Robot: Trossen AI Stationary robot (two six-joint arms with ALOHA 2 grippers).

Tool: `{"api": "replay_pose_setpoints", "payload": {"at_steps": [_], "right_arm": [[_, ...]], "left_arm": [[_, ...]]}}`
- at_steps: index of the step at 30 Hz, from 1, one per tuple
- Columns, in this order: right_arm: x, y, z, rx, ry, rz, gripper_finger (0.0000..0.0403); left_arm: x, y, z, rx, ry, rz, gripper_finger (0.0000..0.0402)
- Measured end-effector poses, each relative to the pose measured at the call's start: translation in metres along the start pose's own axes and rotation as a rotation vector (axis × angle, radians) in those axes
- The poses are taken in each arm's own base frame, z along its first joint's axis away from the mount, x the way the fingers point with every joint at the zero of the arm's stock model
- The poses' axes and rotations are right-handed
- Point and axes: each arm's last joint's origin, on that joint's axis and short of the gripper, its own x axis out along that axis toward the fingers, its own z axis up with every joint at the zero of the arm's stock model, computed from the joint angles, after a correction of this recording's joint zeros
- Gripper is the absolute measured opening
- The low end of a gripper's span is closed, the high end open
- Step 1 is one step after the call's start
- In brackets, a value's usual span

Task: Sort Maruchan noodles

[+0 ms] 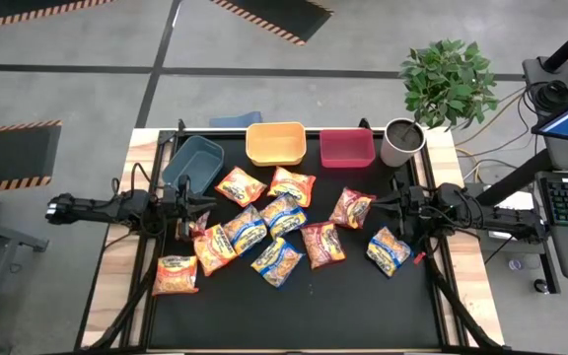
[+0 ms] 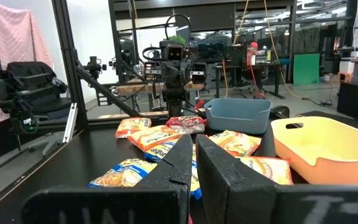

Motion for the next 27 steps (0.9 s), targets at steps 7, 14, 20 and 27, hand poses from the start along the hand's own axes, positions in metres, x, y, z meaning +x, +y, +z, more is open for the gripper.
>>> {"api": "replay_pose_setpoints", "payload": {"at_steps": [7, 14, 20, 27], "right_arm": [[0.0, 0.0, 0.0, -0.001, 0.001, 0.0, 0.0013], [0.0, 0.0, 0.0, 0.0, 0.0, 0.0, 0.0013], [0.0, 0.0, 0.0, -0.001, 0.0, 0.0, 0.0013], [0.0, 0.0, 0.001, -0.003, -0.009, 0.0, 0.0013]], "left_arm": [[0.0, 0.0, 0.0, 0.0, 0.0, 0.0, 0.0045], [0.0, 0.0, 0.0, 0.0, 0.0, 0.0, 0.0045], [0.0, 0.0, 0.0, -0.001, -0.005, 0.0, 0.0045], [-0.002, -0.001, 0.021, -0.282, -0.207, -0.042, 0.0045]]}}
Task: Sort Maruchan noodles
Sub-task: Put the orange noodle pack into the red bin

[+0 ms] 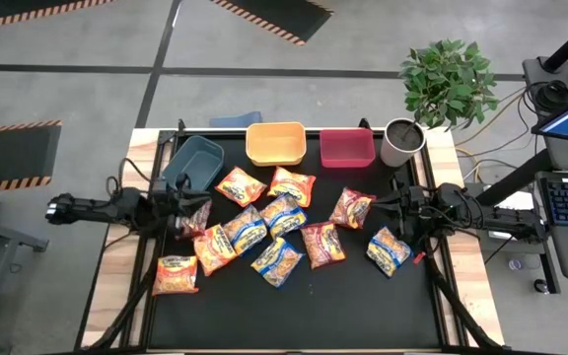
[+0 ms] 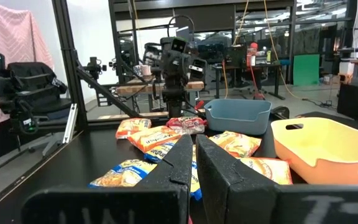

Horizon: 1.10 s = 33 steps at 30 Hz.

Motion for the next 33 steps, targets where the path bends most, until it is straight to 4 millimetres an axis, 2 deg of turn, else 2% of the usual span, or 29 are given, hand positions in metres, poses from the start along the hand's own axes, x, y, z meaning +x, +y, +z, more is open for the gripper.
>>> {"api": "replay_pose_setpoints", "payload": {"at_steps": [4, 10, 16, 21, 27, 33], "right_arm": [[0.0, 0.0, 0.007, 0.001, -0.072, 0.001, 0.0013], [-0.003, -0.001, 0.023, 0.086, -0.248, -0.074, 0.0013], [-0.002, -0.002, 0.024, 0.148, -0.261, -0.082, 0.0013], [0.002, -0.006, 0.022, 0.191, -0.242, -0.205, 0.0013], [0.015, -0.007, 0.039, 0.179, -0.184, -0.218, 0.0013], [0.052, -0.014, 0.049, 0.166, -0.005, -0.301, 0.0013]], "left_arm": [[0.0, -0.002, 0.008, -0.031, -0.078, -0.026, 0.0045], [-0.001, -0.003, 0.01, -0.01, -0.103, -0.021, 0.0045], [0.0, -0.004, 0.013, -0.021, -0.138, -0.032, 0.0045], [0.0, -0.008, 0.026, -0.068, -0.276, -0.076, 0.0045], [0.004, -0.011, 0.033, -0.01, -0.361, -0.087, 0.0045], [0.016, -0.013, 0.029, -0.021, -0.338, -0.084, 0.0045]]}}
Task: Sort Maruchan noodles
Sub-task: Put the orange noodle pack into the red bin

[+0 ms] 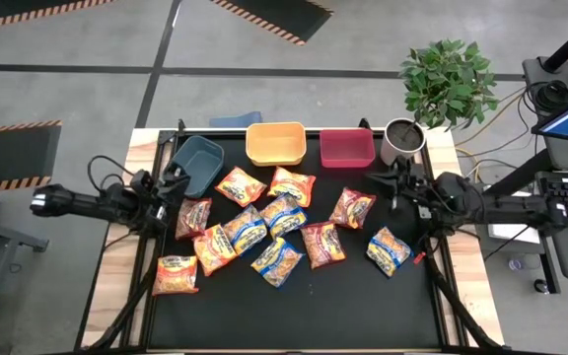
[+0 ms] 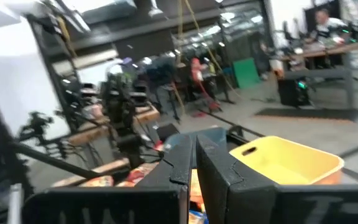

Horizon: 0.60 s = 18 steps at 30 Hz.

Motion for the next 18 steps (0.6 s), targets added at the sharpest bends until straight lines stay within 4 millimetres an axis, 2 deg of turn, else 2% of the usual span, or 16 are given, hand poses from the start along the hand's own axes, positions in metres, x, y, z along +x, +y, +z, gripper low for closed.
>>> {"api": "replay_pose_setpoints", "payload": {"at_steps": [7, 11, 13, 18], "right_arm": [[0.041, 0.009, 0.013, -0.048, 0.096, -0.029, 0.0013], [0.063, 0.011, 0.009, -0.064, 0.169, -0.044, 0.0013], [0.073, 0.013, 0.01, -0.058, 0.166, -0.044, 0.0013], [0.091, 0.014, -0.004, -0.022, 0.271, -0.038, 0.0013]], "left_arm": [[0.038, -0.008, -0.009, 0.011, 0.148, 0.038, 0.0045], [0.067, -0.015, -0.017, 0.045, 0.257, 0.064, 0.0045], [0.081, -0.017, -0.023, 0.075, 0.348, 0.086, 0.0045], [0.115, -0.023, -0.037, 0.202, 0.657, 0.149, 0.0045]]}}
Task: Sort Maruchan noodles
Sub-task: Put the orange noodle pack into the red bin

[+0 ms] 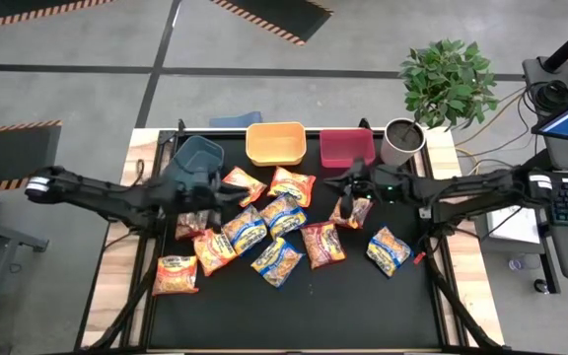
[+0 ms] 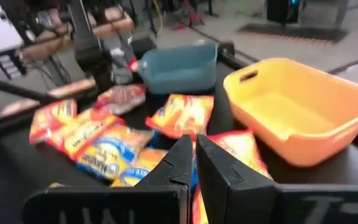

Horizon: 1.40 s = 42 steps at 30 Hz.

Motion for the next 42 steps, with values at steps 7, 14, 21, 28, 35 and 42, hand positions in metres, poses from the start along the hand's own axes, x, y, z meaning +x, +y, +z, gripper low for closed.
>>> {"api": "replay_pose_setpoints", "payload": {"at_steps": [7, 14, 21, 28, 35, 42], "right_arm": [[0.023, 0.001, -0.008, 0.066, 0.116, -0.024, 0.0013], [0.045, 0.001, -0.017, 0.105, 0.245, -0.07, 0.0013], [0.065, -0.002, -0.029, 0.133, 0.355, -0.121, 0.0013], [0.079, -0.018, -0.041, 0.177, 0.459, -0.213, 0.0013], [0.083, -0.041, -0.044, 0.252, 0.512, -0.312, 0.0013], [0.085, -0.05, -0.039, 0.291, 0.49, -0.333, 0.0013]], "left_arm": [[0.038, -0.009, -0.004, 0.214, 0.377, 0.062, 0.0045], [0.069, -0.008, -0.027, 0.351, 0.542, 0.074, 0.0045], [0.087, 0.013, -0.048, 0.4, 0.638, 0.133, 0.0045], [0.102, 0.05, -0.068, 0.429, 0.729, 0.23, 0.0045], [0.114, 0.087, -0.084, 0.433, 0.761, 0.313, 0.0045], [0.121, 0.108, -0.103, 0.424, 0.804, 0.317, 0.0045]]}}
